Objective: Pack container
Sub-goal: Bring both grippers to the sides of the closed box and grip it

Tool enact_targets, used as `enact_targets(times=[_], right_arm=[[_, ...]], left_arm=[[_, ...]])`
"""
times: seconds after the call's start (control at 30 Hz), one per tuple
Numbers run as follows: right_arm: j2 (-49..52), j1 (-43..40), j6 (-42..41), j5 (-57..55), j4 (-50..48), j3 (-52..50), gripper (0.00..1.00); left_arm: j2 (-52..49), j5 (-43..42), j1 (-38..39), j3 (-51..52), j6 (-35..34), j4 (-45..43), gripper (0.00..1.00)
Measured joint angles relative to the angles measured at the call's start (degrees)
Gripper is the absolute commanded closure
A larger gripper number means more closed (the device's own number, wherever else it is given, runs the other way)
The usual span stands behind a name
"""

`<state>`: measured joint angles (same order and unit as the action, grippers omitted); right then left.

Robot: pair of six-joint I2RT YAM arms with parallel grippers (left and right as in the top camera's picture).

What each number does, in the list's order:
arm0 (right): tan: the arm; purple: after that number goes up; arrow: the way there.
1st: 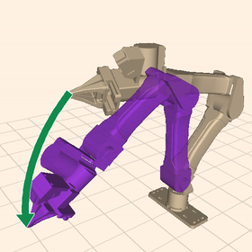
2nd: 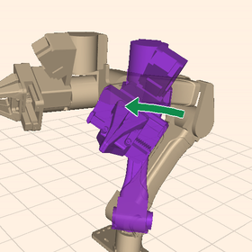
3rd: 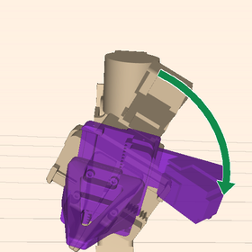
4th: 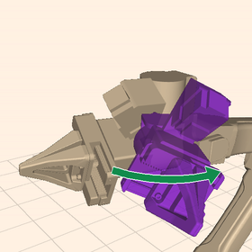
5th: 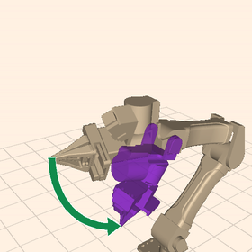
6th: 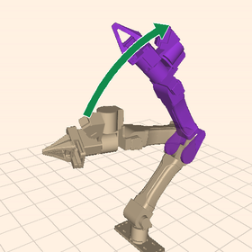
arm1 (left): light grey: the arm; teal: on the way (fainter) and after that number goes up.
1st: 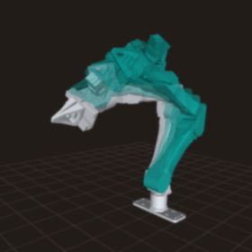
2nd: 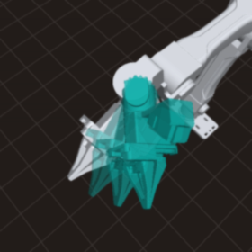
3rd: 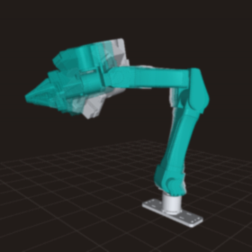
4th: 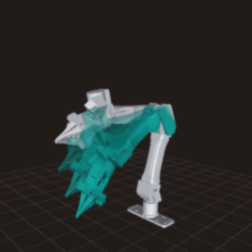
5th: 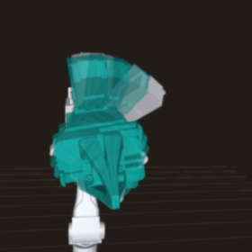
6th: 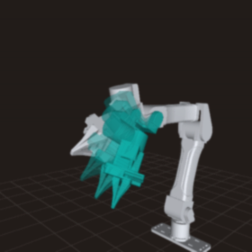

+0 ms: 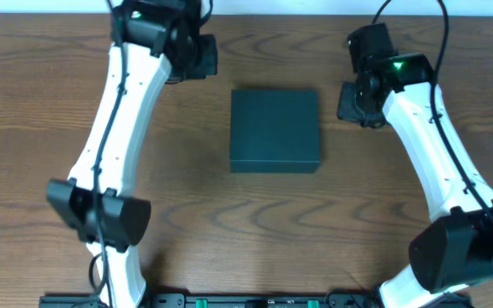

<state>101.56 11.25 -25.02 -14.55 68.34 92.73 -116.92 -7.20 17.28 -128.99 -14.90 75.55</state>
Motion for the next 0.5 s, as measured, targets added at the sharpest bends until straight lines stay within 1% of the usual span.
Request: enact_targets(times=[0.1,0.17,0.3,0.4,0.5], right_arm=[[0.0,-2.1,-0.7,-2.1,0.5,-3.7,0.99],[0.0,-4.0,-0.3,-1.0,-1.6,-7.4,0.98],[0.0,-7.3,2.6,7.0,-8.7,-15.1,0.98],[0.1,-7.5,3.8,11.3,-11.1,-17.6,0.98],[0.1,-6.8,4.7,13.6,-13.6,-17.9,0.98]], left_arm=[[-3.1,-0.1,0.0,0.0,-0.1,1.7,0.94],[-5.4,-0.1,0.0,0.0,-0.1,2.4,0.94],[-8.5,-0.1,0.0,2.6,-0.7,1.4,0.94],[-10.1,-0.8,0.0,8.2,-1.9,-1.4,0.94],[-11.1,-4.2,-0.2,15.0,-2.6,-4.7,0.94]])
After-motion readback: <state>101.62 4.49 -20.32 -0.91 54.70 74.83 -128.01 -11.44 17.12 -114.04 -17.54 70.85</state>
